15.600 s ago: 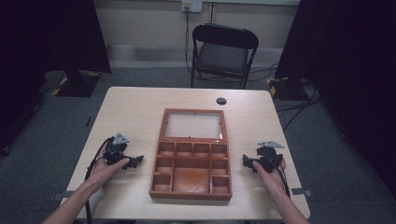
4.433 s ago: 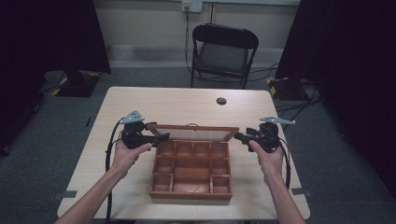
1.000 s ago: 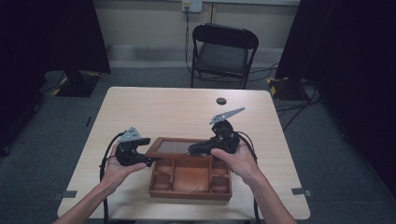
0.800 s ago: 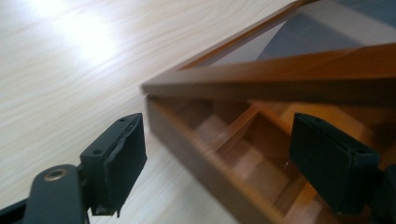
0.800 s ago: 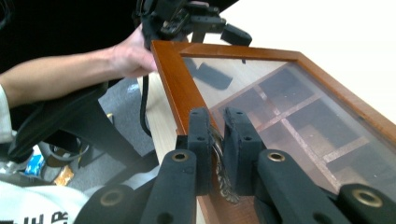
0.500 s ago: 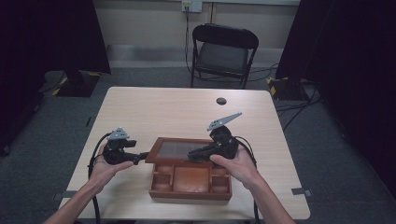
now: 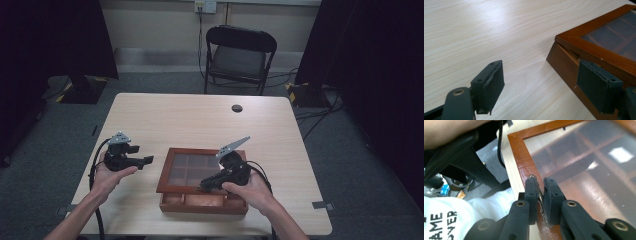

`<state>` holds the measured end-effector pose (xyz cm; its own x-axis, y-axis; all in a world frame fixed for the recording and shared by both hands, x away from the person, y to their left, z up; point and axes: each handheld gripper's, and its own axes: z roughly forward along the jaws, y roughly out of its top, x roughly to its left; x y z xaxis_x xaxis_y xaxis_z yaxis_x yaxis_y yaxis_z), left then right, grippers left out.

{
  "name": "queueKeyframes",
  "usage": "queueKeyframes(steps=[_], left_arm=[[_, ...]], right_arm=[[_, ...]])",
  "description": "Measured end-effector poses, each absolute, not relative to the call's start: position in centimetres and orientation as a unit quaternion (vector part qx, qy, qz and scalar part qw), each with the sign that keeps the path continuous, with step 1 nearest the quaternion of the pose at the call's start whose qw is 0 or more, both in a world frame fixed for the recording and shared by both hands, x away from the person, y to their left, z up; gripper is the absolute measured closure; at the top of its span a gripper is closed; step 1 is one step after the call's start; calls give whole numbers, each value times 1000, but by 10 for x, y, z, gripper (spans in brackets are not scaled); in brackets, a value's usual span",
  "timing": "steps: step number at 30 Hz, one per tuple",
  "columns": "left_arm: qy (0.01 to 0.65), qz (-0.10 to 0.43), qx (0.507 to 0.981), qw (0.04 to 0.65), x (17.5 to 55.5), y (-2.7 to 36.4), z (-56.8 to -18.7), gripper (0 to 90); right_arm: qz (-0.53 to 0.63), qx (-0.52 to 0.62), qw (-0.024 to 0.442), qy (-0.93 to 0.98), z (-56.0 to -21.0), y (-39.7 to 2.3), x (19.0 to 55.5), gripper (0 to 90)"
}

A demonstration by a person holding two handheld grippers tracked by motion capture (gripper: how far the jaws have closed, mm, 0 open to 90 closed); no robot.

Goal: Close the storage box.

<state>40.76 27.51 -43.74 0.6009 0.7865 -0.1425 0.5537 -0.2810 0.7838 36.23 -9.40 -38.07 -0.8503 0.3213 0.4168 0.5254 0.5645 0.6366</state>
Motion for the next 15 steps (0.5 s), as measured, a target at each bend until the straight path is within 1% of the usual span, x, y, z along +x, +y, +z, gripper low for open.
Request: queueKeyframes(steps=[5, 13, 14, 15], left_arm=[[433, 138, 783, 424, 407, 278, -438, 217], [429, 138, 789, 419, 408, 276, -441, 217], [429, 135, 789, 419, 408, 276, -442, 217], [429, 136, 790, 417, 408, 276, -443, 217]], right_arm=[[-382, -246, 133, -881, -395, -92, 358, 821], [-361, -257, 141, -885, -411, -96, 357, 830], [-359, -257, 139, -886, -412, -96, 357, 900], [-360, -260, 127, -887, -412, -97, 358, 900]])
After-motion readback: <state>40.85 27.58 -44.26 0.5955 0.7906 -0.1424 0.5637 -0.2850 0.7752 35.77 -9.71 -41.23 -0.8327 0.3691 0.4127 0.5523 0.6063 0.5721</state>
